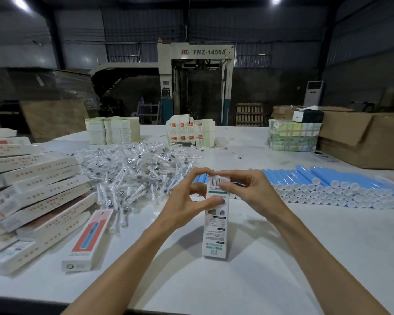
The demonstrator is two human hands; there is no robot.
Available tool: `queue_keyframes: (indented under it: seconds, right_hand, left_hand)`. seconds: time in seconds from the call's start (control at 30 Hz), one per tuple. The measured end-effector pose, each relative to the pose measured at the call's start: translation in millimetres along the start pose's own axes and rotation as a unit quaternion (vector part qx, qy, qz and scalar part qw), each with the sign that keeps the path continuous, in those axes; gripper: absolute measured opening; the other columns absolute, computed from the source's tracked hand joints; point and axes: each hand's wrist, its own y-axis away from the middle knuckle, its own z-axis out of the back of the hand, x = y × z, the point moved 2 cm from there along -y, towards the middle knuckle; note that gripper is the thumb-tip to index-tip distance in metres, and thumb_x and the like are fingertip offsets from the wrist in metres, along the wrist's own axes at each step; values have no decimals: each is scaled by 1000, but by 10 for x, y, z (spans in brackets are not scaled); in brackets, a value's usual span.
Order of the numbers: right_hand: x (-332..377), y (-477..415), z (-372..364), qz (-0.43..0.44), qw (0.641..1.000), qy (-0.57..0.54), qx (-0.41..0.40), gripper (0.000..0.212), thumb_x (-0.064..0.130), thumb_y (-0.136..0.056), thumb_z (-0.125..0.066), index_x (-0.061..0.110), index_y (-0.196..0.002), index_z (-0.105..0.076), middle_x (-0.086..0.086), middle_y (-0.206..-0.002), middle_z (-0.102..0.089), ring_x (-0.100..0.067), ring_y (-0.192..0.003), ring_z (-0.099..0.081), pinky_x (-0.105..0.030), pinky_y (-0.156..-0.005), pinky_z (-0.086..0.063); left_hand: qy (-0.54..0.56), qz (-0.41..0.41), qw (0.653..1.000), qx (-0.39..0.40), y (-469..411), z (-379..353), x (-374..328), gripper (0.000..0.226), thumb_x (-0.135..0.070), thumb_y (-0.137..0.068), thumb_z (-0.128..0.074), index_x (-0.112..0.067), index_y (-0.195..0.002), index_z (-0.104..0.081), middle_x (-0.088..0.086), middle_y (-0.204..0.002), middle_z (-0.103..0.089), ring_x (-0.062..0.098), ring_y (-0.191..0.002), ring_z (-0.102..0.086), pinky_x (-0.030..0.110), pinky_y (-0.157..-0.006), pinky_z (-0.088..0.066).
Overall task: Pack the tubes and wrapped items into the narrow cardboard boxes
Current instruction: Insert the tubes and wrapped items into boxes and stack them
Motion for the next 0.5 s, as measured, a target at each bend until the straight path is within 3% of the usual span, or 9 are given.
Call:
queue_keyframes:
  seconds: [0.2,0.33,0.5]
  right_hand:
    - [-171,62,-32,-3,1000,7,-22,20,23,-100,-71,26,-117,-81,0,-105,-81,-19,-103,-77,-30,-91,-59]
    - [-257,54,-76,-42,997,-36,-55,17,17,-99,-72,18,-112,-82,-2,-103,-81,-17,-99,-77,-21,-84,-56]
    - [-269,104,-184,-94,989,-12,-112,40,26,-102,-68,23,-142,-62,10,-131,-70,-3,-117,-68,-24,-99,-55]
  left_hand:
    - [39,34,999,10,72,-78,87,57,-42,-87,-88,-32,-134,-56,4,-99,-83,30,-96,-77,53,-90,-63]
    - [58,58,997,-1,99,-108,84,48,-40,-88,-87,-34,-128,-59,6,-96,-83,25,-92,-76,43,-78,-66]
    - [103,105,986,-78,92,-174,94,49,-30,-86,-92,-35,-120,-57,7,-96,-82,24,-89,-78,33,-69,-64]
